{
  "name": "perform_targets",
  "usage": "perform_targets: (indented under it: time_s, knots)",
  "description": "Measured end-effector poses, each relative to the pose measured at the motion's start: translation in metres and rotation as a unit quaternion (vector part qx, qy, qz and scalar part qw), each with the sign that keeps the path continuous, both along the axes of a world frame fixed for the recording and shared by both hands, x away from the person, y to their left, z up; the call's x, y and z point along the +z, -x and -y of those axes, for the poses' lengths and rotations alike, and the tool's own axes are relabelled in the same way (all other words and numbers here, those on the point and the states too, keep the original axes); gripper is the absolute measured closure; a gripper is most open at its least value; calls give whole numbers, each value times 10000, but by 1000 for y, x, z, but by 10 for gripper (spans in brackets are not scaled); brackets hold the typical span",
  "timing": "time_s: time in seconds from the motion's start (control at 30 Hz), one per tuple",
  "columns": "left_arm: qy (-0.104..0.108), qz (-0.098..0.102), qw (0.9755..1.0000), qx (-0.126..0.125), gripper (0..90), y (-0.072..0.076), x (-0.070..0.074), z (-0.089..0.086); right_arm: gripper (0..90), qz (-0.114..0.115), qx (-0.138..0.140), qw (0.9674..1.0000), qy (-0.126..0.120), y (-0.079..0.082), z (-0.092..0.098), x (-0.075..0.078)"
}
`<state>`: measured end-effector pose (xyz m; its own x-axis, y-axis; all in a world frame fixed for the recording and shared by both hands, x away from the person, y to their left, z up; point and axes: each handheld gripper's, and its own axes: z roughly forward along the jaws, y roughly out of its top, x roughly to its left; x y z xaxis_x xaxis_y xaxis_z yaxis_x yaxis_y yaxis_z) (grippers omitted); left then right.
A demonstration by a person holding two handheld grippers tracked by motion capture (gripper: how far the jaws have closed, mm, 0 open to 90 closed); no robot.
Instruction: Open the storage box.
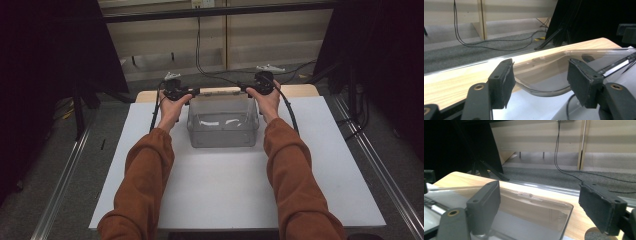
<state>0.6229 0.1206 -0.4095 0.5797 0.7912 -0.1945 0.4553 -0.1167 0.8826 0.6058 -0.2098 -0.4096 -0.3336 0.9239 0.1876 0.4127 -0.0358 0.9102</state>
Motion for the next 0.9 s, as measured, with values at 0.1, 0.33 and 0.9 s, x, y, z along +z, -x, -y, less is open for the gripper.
perform_targets:
  time_s: [0.1,0.33,0.9]
  knots:
    - [6,-28,10000,-48,289,4,4,-3,162,94,88,9999,87,6,1,5]
    - [-61,195,9998,-14,223,19,7,-8,135,299,133,9993,190,26,8,13]
    - [204,814,9965,-44,39,63,22,-24,45,772,369,9956,390,74,16,21]
